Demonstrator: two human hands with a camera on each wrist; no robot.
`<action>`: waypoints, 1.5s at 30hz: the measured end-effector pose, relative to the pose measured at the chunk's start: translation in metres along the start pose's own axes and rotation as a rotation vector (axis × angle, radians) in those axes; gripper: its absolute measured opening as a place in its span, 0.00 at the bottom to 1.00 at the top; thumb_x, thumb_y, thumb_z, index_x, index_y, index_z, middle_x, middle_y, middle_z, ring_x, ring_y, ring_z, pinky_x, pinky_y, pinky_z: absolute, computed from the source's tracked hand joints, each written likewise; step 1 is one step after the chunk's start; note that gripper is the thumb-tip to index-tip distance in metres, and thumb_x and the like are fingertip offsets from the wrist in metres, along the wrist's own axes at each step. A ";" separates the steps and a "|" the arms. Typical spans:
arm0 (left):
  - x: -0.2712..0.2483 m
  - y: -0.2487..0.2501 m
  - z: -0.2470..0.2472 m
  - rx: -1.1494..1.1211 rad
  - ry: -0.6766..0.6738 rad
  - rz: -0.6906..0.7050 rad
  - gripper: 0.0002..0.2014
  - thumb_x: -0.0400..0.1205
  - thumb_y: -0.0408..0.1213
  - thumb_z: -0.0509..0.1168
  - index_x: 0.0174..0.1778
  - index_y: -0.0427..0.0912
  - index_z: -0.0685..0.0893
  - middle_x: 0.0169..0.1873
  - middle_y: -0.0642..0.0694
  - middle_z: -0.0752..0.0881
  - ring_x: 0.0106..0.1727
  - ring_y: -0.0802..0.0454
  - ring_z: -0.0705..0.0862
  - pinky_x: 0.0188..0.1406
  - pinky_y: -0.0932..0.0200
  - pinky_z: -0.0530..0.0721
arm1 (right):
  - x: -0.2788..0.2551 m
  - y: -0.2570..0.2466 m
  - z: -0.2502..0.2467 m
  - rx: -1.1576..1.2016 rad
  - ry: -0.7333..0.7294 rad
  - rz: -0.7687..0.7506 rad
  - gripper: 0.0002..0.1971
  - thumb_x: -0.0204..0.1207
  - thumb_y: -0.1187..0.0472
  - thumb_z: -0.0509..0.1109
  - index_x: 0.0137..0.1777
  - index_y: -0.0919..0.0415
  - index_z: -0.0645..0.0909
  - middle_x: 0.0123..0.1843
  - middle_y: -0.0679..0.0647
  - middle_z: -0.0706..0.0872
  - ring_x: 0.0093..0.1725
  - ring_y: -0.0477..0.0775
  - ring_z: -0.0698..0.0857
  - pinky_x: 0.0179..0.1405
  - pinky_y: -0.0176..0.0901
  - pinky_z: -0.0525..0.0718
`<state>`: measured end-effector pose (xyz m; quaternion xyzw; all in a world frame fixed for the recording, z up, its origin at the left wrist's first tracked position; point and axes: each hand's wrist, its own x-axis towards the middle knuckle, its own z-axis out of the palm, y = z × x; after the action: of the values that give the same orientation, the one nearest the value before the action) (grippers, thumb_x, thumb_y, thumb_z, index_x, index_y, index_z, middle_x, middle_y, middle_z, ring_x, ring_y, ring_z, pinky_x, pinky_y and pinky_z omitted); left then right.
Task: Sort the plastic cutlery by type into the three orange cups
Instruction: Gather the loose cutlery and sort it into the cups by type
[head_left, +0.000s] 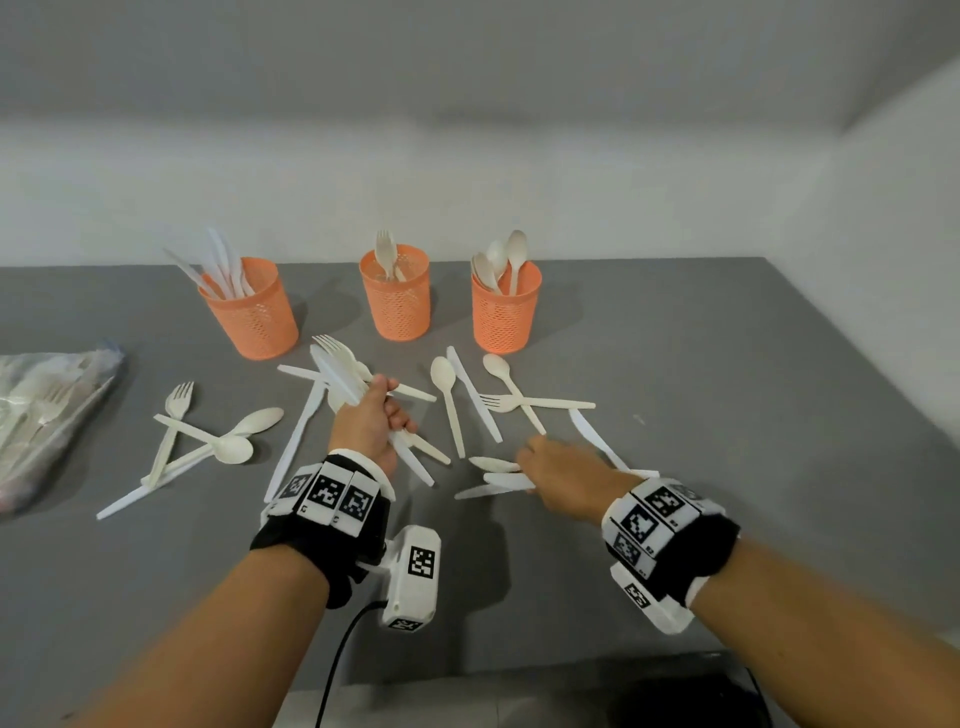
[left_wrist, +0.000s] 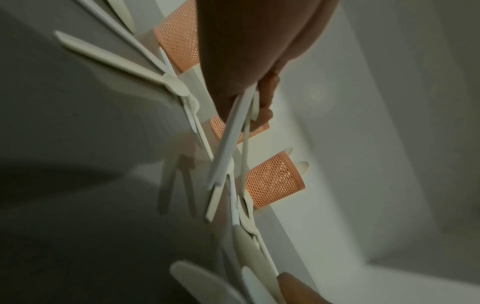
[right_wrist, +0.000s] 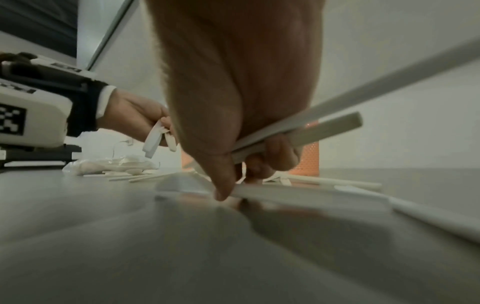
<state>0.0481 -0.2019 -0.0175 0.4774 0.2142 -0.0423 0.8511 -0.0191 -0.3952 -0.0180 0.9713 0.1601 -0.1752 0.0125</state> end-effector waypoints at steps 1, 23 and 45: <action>0.001 0.000 0.000 0.012 -0.010 -0.002 0.15 0.86 0.38 0.55 0.33 0.41 0.75 0.10 0.54 0.65 0.11 0.61 0.64 0.15 0.70 0.72 | -0.001 0.001 0.000 0.008 0.009 0.014 0.12 0.80 0.68 0.59 0.62 0.66 0.73 0.61 0.63 0.79 0.58 0.64 0.81 0.54 0.51 0.78; -0.001 -0.002 -0.001 0.328 -0.242 -0.068 0.17 0.76 0.48 0.70 0.47 0.36 0.84 0.43 0.35 0.87 0.39 0.44 0.87 0.40 0.55 0.85 | 0.031 -0.088 -0.061 1.159 0.242 0.064 0.09 0.79 0.72 0.61 0.54 0.61 0.77 0.43 0.52 0.81 0.43 0.43 0.79 0.41 0.26 0.76; 0.038 0.030 -0.030 0.123 -0.231 -0.050 0.14 0.81 0.47 0.64 0.33 0.45 0.73 0.13 0.55 0.70 0.14 0.60 0.69 0.19 0.65 0.74 | -0.016 0.040 0.008 0.133 -0.084 0.597 0.14 0.80 0.66 0.57 0.63 0.64 0.75 0.65 0.62 0.79 0.65 0.63 0.79 0.64 0.51 0.76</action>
<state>0.0815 -0.1557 -0.0226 0.5151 0.1239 -0.1313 0.8379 -0.0238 -0.4386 -0.0210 0.9660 -0.1449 -0.2141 0.0062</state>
